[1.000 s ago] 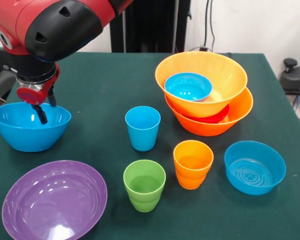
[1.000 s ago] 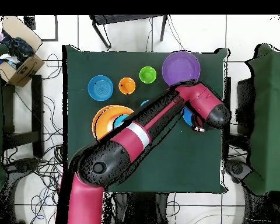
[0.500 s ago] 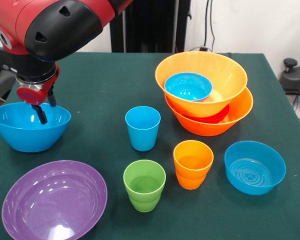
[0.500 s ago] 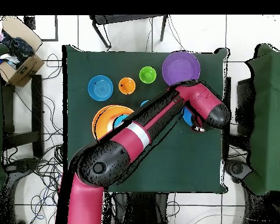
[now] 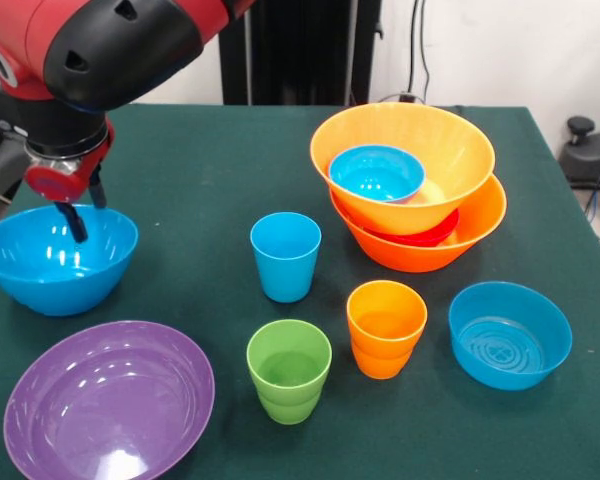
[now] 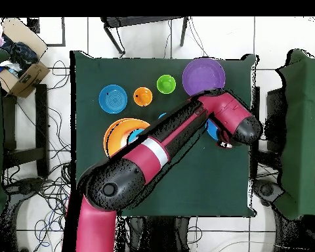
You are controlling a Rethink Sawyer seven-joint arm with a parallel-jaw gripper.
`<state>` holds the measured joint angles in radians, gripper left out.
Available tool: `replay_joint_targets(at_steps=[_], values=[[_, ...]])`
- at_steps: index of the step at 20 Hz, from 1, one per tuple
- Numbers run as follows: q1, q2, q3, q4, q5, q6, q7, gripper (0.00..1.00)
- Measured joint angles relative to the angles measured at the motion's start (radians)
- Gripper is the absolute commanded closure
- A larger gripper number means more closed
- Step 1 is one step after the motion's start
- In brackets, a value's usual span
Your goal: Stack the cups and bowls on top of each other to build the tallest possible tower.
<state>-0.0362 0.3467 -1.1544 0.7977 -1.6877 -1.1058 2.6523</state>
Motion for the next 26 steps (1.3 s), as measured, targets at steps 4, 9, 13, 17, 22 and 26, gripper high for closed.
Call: replay_joint_targets(at_steps=[4,9,13,17,22,26], values=[[0.000,-0.016,-0.010,0.009,-0.011,-0.001,0.000,0.00],[0.000,-0.043,-0.015,0.013,-0.028,-0.002,0.000,0.00],[0.000,-0.054,-0.016,0.014,-0.031,-0.002,0.000,0.00],[0.000,-0.063,-0.016,0.017,-0.031,-0.002,0.000,0.00],[0.000,-0.062,-0.016,0.020,-0.031,-0.002,0.000,0.00],[0.000,-0.059,-0.016,0.025,-0.031,-0.002,0.000,0.00]])
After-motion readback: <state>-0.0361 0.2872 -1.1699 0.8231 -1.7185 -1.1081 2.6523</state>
